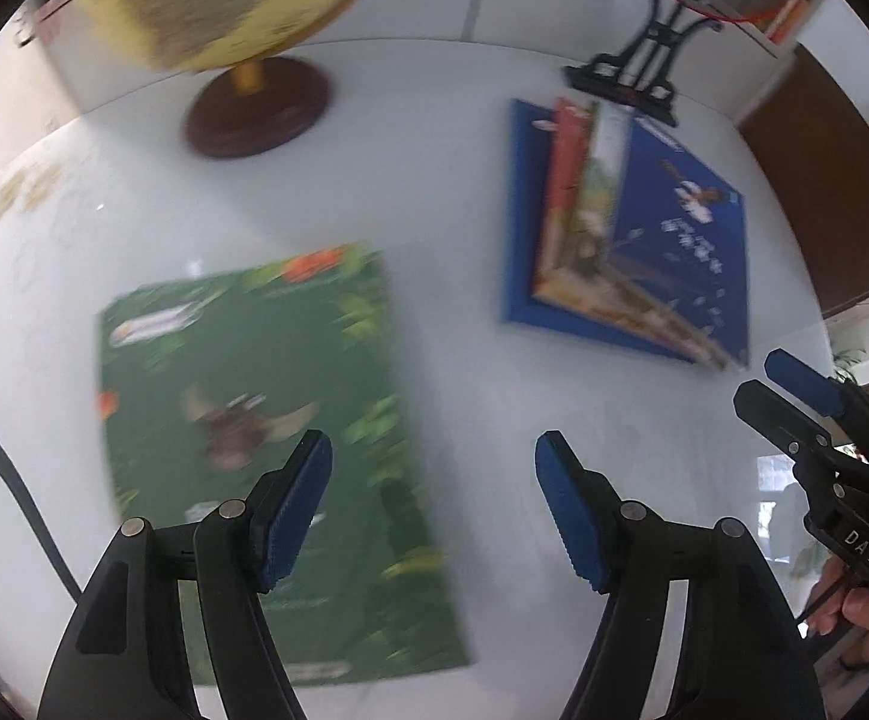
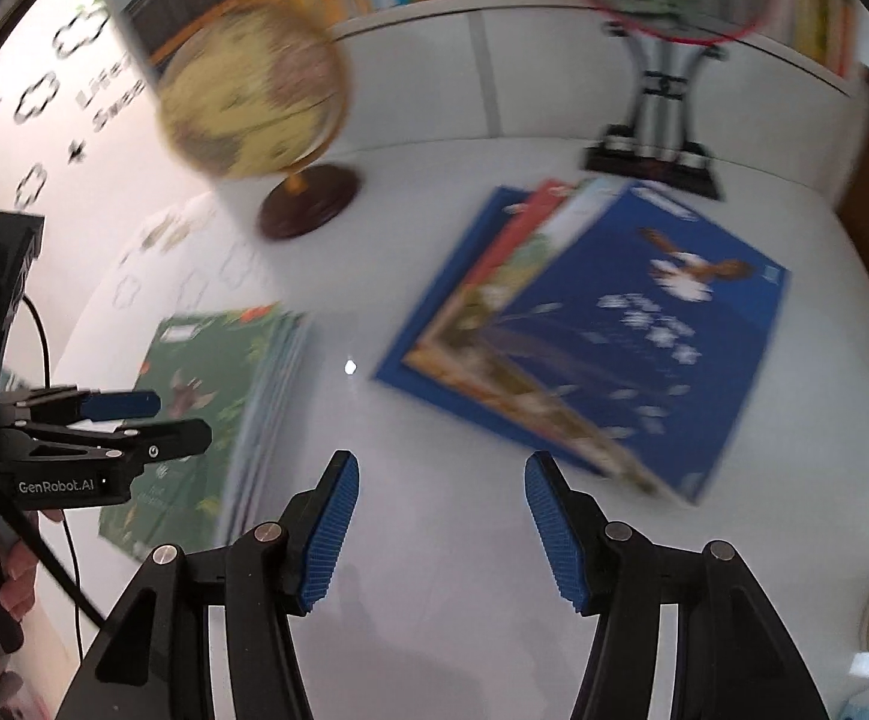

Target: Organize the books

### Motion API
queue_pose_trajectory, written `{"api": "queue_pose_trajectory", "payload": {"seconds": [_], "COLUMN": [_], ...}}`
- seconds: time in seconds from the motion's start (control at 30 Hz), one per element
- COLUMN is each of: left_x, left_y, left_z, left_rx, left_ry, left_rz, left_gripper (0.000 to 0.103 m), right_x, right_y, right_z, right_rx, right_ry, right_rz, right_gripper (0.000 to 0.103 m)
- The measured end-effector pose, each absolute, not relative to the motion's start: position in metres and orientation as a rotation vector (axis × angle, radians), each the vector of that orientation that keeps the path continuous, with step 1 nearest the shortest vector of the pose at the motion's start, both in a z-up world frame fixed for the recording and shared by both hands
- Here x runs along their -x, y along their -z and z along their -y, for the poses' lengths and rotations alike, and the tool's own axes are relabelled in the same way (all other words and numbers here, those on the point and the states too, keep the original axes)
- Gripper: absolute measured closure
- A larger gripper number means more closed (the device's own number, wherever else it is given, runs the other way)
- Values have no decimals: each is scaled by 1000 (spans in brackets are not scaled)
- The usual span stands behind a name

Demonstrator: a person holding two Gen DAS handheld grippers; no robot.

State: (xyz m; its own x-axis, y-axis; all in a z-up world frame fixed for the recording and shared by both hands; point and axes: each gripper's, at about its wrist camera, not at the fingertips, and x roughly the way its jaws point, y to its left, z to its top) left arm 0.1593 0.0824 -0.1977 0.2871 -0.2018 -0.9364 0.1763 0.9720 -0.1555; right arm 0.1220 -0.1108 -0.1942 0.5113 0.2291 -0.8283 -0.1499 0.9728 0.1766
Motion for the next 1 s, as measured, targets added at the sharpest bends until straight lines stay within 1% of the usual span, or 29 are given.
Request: {"api": "queue_pose_trajectory", "payload": {"seconds": [0.1,0.3,0.5,0.7,0.83,1.0], "left_x": [-174,-198,-240,-274,-282,-273], "left_y": [199,203,213,232,240,240], "left_z": [-51,3,34,56,67,78], "left_rx": [-2,-31,51,90,82,34], "left_ry": [309,425,521,554,567,568], "left_rz": [-1242,-1213,-1184,-1188,-1201,-1170], "left_gripper": [34,34,34,34,34,34], "right_x": [-121,-125,-138,-154,-165,-171], "right_y": [194,201,217,239,246,253], "right_z": [147,196,238,255,255,252], "right_rx": [-148,-213,-302,-392,-385,-379], "right_ry": [-165,-87,-63,-75,-87,-102], "right_rz": [-970,-955,-964,-978,-989,-1015], "right_gripper": [47,47,47,47,47,46]}}
